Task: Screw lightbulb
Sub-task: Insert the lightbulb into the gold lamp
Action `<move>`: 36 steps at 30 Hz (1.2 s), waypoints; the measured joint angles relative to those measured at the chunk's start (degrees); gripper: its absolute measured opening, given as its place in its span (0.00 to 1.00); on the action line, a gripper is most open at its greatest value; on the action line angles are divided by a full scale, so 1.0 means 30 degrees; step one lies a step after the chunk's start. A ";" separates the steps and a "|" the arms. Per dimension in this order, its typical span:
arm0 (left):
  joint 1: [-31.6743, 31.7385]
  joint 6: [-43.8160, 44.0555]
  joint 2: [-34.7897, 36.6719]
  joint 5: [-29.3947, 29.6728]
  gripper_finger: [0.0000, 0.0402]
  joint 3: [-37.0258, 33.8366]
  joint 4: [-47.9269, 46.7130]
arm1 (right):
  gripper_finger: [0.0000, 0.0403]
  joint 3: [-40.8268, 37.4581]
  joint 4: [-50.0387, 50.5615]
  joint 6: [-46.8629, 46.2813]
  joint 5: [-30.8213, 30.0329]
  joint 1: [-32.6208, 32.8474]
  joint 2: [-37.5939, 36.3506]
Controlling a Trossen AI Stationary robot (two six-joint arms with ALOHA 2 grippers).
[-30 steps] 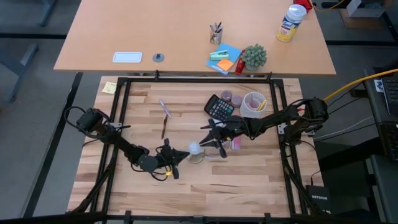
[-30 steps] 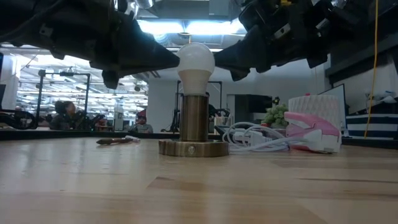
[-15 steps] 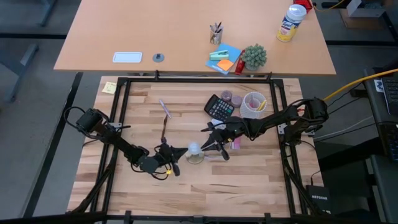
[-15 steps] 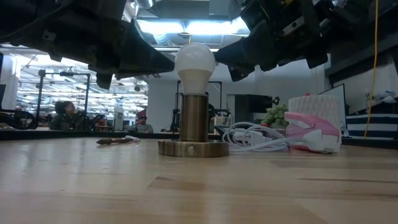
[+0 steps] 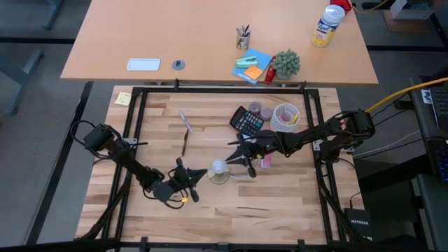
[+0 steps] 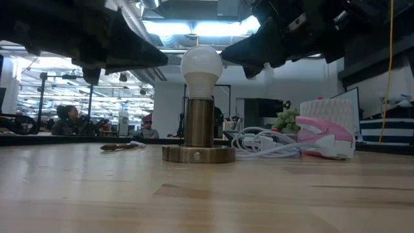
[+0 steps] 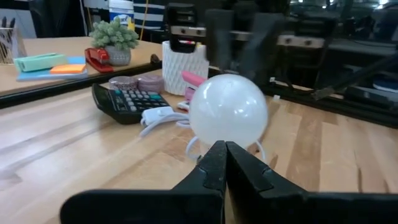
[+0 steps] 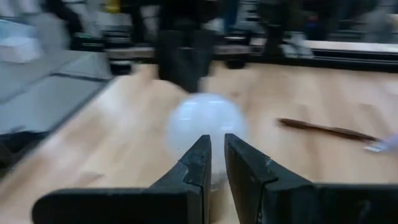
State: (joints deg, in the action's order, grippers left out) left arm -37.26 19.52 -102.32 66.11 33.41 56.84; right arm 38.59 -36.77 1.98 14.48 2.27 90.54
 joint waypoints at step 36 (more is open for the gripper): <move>0.1327 -0.0096 0.0000 -0.5296 0.00 0.0517 0.0685 | 0.13 0.0000 -0.0963 -0.1103 -0.5158 0.0006 0.0494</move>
State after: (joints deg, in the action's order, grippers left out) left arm -33.28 19.23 -102.32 50.22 34.96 58.89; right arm 38.59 -39.66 -1.33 -0.99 2.28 92.02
